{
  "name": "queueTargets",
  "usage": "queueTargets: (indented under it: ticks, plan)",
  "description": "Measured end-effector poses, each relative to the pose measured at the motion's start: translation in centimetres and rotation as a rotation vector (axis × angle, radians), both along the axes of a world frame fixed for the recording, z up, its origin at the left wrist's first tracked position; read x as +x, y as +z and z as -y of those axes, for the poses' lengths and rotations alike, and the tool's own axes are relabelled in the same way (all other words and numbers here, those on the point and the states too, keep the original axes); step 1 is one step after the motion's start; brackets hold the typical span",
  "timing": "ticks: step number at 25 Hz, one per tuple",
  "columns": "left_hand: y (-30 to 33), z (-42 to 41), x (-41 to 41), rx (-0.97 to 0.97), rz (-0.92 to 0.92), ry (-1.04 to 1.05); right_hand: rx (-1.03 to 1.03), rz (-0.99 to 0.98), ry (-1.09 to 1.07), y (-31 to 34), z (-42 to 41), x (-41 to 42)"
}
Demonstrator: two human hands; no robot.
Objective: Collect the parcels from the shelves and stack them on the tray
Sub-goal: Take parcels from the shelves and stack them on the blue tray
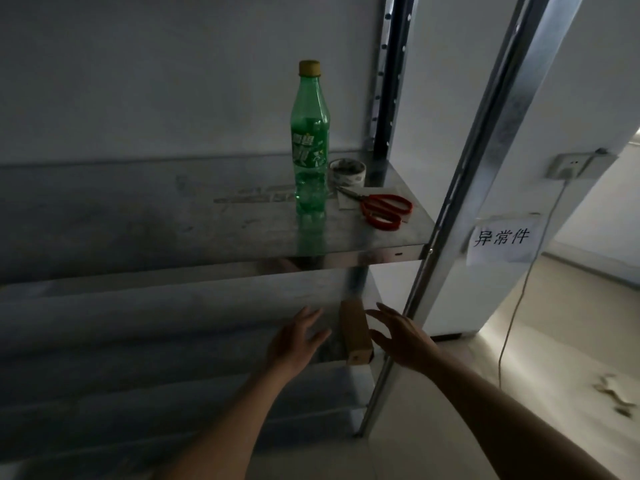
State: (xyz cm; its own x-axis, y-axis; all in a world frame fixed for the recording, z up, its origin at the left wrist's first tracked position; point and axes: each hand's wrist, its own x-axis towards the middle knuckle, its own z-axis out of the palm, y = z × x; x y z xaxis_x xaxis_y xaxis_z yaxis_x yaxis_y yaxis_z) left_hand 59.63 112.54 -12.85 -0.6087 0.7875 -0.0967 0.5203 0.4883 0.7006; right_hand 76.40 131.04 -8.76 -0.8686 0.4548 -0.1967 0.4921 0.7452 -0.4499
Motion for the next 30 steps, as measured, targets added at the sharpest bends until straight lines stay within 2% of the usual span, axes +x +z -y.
queueTargets:
  ticks: [13, 16, 21, 26, 28, 30]
  plan:
    - [-8.1, -6.3, -0.1, -0.035, 0.242, -0.057, -0.148, -0.041, -0.11, -9.3, -2.3, -2.7]
    - [-8.9, -7.5, 0.5, 0.032, 0.344, -0.04, -0.209, -0.057, -0.157, -10.8, -2.5, -2.9]
    - [-9.5, -8.2, 0.8, 0.093, 0.5, -0.004, -0.293, -0.031, -0.174, -12.2, -2.9, -2.7]
    - [-9.8, -8.0, 0.9, 0.146, 0.799, 0.031, -0.483, -0.069, -0.194, -12.7, -2.8, -3.0]
    - [-9.9, -7.7, 1.1, 0.144, 0.835, 0.05, -0.488, -0.08, -0.187, -12.5, -2.5, -2.9]
    - [-9.8, -7.2, 1.2, 0.14, 0.789, 0.053, -0.475, -0.097, -0.151, -12.0, -2.0, -2.8]
